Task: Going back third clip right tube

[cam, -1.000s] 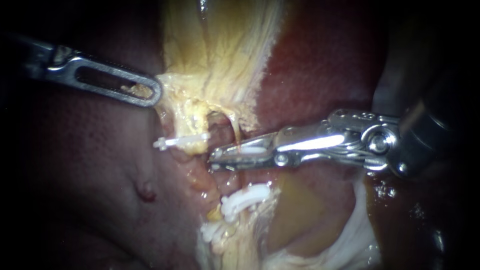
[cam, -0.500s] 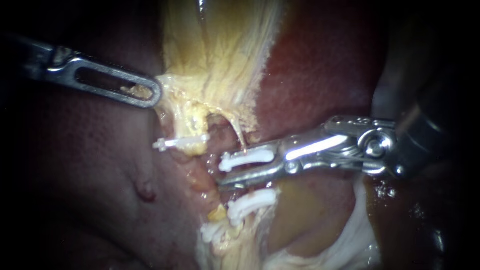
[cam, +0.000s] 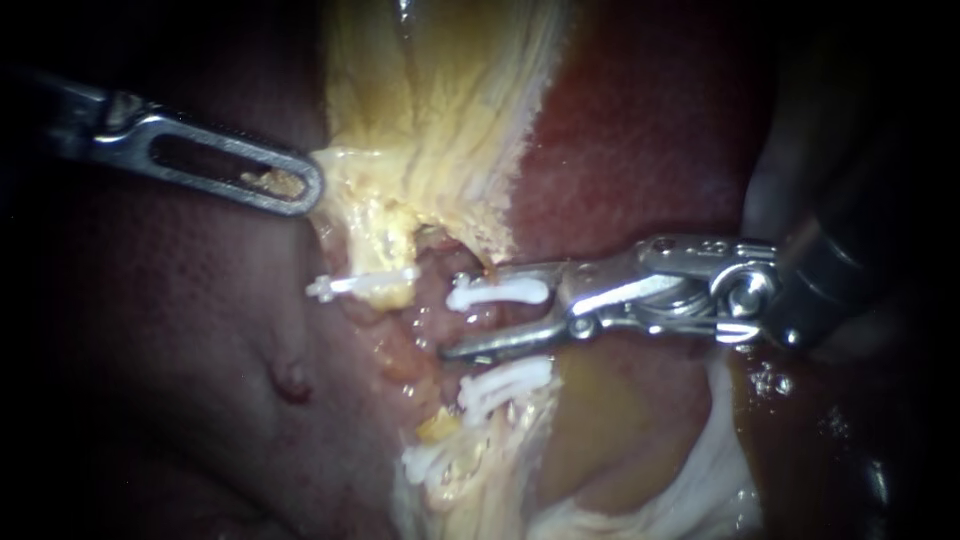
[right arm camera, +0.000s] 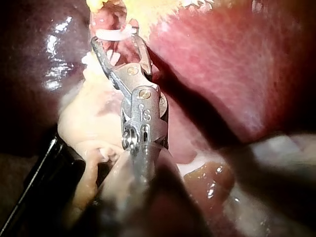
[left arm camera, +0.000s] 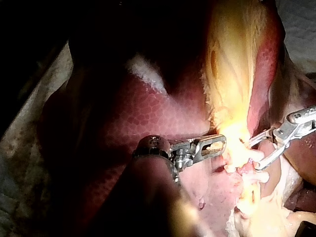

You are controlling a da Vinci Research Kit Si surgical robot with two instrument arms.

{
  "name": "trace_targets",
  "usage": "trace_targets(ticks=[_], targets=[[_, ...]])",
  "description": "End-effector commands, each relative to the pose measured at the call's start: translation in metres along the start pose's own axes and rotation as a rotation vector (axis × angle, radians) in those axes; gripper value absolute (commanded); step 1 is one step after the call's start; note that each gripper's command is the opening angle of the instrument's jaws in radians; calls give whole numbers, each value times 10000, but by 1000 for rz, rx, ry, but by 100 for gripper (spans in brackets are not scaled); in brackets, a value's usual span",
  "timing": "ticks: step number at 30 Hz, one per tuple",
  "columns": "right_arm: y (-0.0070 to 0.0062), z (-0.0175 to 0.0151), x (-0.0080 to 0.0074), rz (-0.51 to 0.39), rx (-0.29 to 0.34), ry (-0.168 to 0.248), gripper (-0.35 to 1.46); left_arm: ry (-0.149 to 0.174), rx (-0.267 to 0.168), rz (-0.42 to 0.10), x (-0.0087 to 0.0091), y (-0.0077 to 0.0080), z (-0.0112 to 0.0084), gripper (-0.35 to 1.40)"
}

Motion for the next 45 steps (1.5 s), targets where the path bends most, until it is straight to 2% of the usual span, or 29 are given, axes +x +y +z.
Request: trace_targets(ticks=[1, 10, 16, 21, 30, 38, 41, 45], targets=[[0, 0, -2, -13, -10, 2, 50, 0, 0, 0, 0, 0, 0, -35], [-3, -11, -7, -119, -7, -2, 50, 0, 0, 0, 0, 0, 0, -35], [-11, -43, -6, -212, -2, -4, 50, 0, 0, 0, 0, 0, 0, -35], [-18, -78, 4, -270, -20, -2, 50, 0, -1, 1, 1, 0, 1, -35], [-30, -116, 19, -314, -27, -3, 50, 0, -1, 1, 1, 1, 2, -35], [-39, -119, 21, -326, -18, -4, 50, -1, -2, 1, 1, 1, 5, -35], [-39, -118, 20, -327, -18, -4, 50, -5, -9, 2, 2, 1, 13, -35], [-39, -118, 19, -328, -18, -4, 50, -2, -4, 5, 7, 2, 34, -35]])
